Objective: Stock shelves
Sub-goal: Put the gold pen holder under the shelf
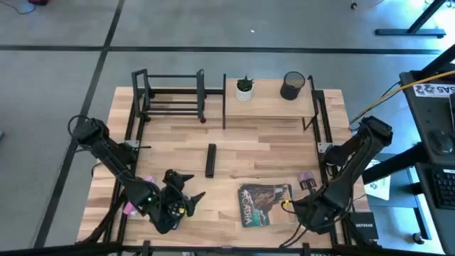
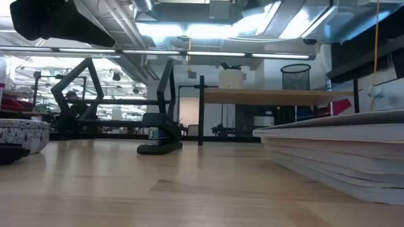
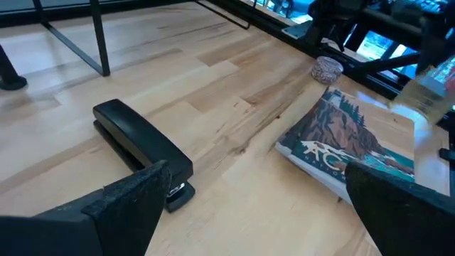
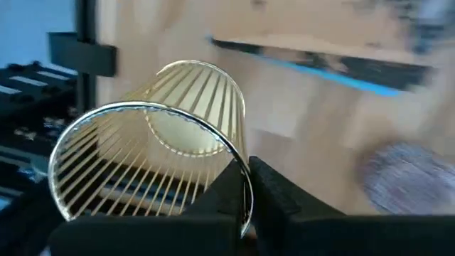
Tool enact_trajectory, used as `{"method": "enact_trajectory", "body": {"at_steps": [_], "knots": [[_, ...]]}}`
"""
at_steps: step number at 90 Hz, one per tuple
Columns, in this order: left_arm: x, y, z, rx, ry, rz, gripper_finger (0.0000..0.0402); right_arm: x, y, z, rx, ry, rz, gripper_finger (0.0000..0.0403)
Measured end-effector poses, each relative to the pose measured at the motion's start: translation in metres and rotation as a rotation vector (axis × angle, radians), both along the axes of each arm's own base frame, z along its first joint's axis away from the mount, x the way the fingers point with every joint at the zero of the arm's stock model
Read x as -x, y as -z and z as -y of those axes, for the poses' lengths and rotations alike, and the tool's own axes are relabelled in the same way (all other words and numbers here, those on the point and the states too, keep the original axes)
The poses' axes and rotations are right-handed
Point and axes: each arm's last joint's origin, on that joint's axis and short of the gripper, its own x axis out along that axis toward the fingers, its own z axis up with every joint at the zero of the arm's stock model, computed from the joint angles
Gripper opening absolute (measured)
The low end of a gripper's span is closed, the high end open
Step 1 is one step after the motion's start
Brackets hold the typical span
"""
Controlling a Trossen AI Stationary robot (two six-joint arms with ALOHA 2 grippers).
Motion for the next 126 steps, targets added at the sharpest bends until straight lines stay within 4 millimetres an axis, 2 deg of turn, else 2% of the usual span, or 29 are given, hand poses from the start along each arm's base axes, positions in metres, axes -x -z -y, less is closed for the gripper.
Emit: {"method": "enact_trajectory", "body": {"at_steps": [10,22,35,46,55,66,77,89,103,126], "knots": [[0.000,0.000,0.000,0.000,0.000,0.000,0.0400,-0.015,-0.028,0.012,0.048,0.005,0.072,0.0001],[0.000,0.000,0.000,0.001,-0.001,0.001,0.0400,-0.043,-0.060,0.034,0.077,0.034,0.233,0.0000],[0.000,0.000,0.000,0.001,-0.001,0.001,0.0400,-0.081,-0.069,0.079,0.131,0.166,0.348,0.0000],[0.000,0.000,0.000,0.001,-0.001,0.002,0.0400,-0.111,-0.061,0.128,0.117,0.311,0.396,0.0000],[0.000,0.000,0.000,0.001,-0.001,0.002,0.0400,-0.128,-0.053,0.169,0.054,0.422,0.428,0.0000],[0.000,0.000,0.000,0.001,-0.001,0.002,0.0400,-0.134,-0.041,0.213,-0.012,0.568,0.432,0.0000],[0.000,0.000,0.000,-0.001,-0.001,0.000,0.0400,-0.138,-0.028,0.246,-0.008,0.685,0.407,0.0000],[0.000,0.000,0.000,0.000,-0.003,0.002,0.0400,-0.149,-0.012,0.268,-0.019,0.749,0.384,0.0000],[0.000,0.000,0.000,0.001,-0.003,0.002,0.0400,-0.160,0.009,0.283,-0.075,0.786,0.337,0.0000],[0.000,0.000,0.000,-0.002,-0.002,0.001,0.0400,-0.173,0.023,0.286,-0.082,0.771,0.357,0.0005]]}}
